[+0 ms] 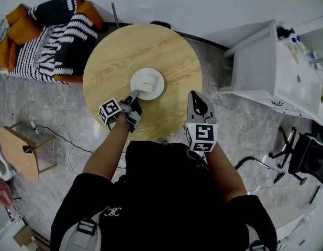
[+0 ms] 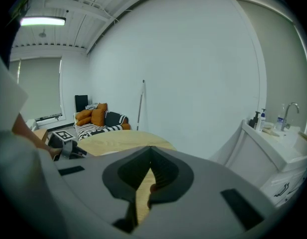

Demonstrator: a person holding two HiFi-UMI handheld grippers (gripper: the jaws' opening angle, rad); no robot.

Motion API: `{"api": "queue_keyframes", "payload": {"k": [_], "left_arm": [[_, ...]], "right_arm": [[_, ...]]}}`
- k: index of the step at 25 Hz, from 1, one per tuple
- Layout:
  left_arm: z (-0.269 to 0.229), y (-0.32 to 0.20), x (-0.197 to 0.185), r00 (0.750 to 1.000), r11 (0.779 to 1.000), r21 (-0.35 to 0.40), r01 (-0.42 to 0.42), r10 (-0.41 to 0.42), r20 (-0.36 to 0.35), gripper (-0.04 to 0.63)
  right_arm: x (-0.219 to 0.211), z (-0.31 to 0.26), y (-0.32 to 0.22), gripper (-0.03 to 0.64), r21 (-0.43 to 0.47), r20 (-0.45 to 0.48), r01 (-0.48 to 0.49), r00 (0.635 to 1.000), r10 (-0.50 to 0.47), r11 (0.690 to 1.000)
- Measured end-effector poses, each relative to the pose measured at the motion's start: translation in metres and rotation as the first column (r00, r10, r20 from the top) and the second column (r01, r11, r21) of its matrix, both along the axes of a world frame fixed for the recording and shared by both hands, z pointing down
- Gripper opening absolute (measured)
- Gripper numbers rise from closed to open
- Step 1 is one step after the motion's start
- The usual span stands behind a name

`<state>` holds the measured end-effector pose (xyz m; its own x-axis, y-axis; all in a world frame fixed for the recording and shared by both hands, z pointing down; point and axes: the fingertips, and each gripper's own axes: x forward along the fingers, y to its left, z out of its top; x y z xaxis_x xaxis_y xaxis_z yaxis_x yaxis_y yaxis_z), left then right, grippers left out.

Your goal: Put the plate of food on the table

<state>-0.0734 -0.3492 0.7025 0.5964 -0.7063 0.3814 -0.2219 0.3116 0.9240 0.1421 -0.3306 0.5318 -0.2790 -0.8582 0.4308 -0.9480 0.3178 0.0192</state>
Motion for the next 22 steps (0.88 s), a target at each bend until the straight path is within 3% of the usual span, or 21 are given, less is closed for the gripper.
{"api": "queue_keyframes", "payload": {"k": [6,15,22], "left_arm": [[0.005,-0.003,0.002,0.994,0.995,-0.104,-0.005,0.016,0.108,0.023],[0.006,-0.007,-0.006,0.982,0.991,-0.132,0.023,0.002,0.191,0.025],[0.006,-0.006,-0.013,0.929,0.981,-0.186,0.056,0.018,0.370,0.042]], "right_arm": [[-0.007,0.004,0.003,0.005,-0.020,0.018,0.001,1.000,-0.001,1.000],[-0.009,-0.004,0.008,0.005,-0.007,0.024,0.007,1.000,-0.007,1.000],[-0.004,-0.004,0.016,0.005,-0.013,0.023,-0.006,1.000,0.007,1.000]]}}
